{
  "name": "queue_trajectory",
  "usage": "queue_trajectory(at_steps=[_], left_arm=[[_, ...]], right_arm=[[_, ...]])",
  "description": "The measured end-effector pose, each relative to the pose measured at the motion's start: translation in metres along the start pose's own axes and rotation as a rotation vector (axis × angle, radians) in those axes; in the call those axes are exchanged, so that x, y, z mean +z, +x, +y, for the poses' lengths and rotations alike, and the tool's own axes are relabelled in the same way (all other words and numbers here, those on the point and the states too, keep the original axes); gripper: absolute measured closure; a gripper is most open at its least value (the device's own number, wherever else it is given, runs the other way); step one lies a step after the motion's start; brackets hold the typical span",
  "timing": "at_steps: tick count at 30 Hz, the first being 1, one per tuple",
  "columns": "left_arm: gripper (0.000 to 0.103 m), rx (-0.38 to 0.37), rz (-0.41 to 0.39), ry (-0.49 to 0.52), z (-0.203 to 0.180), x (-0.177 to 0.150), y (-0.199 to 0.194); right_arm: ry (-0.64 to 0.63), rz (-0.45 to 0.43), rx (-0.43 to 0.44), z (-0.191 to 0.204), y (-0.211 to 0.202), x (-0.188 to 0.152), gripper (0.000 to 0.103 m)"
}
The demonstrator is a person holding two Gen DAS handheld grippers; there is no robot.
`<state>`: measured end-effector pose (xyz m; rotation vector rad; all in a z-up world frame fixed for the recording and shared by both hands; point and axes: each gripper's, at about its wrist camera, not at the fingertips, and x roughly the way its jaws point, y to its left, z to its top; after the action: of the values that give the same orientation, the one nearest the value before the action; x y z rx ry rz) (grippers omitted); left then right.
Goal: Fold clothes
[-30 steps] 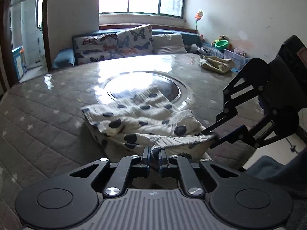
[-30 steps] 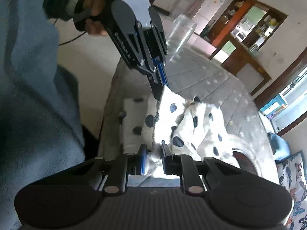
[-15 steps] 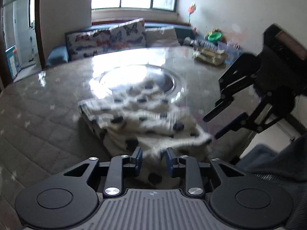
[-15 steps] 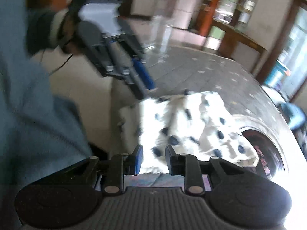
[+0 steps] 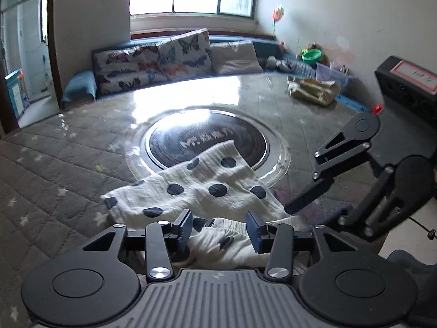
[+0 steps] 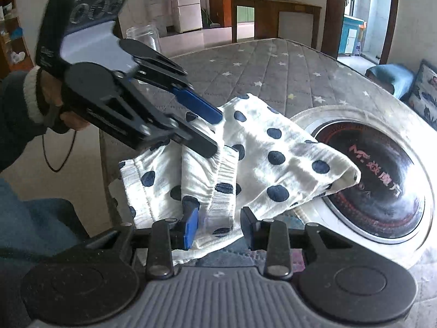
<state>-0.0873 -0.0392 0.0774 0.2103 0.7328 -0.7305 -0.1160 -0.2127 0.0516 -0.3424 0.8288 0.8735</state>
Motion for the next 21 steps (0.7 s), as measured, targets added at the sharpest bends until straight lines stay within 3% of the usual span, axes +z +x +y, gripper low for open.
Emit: queue_trajectory(at_steps=[4, 9, 10, 12, 13, 15, 21], left_arm=[[0.055, -0.005, 0.068, -0.013, 0.008, 0.000, 0.021], [0.059, -0.044, 0.086, -0.009, 0.010, 0.000, 0.029], [0.072, -0.053, 0.088, -0.001, 0.008, -0.001, 0.030], [0.081, -0.056, 0.082, 0.014, 0.005, -0.002, 0.029], [0.088, -0.054, 0.070, 0.010, 0.005, -0.003, 0.027], [0.090, -0.060, 0.032, -0.020, 0.007, -0.003, 0.019], [0.092, -0.125, -0.117, -0.084, 0.009, -0.012, -0.028]], right_arm=[[0.027, 0.015, 0.010, -0.003, 0.002, -0.003, 0.069], [0.072, 0.025, 0.027, -0.009, 0.004, -0.003, 0.069], [0.069, 0.028, 0.026, -0.009, 0.004, -0.004, 0.070], [0.060, 0.026, 0.020, -0.007, 0.005, -0.004, 0.070], [0.048, 0.021, 0.011, -0.005, 0.004, -0.004, 0.072], [0.027, 0.010, -0.003, -0.003, 0.003, -0.003, 0.075], [-0.066, -0.022, -0.056, 0.010, -0.008, -0.002, 0.076]])
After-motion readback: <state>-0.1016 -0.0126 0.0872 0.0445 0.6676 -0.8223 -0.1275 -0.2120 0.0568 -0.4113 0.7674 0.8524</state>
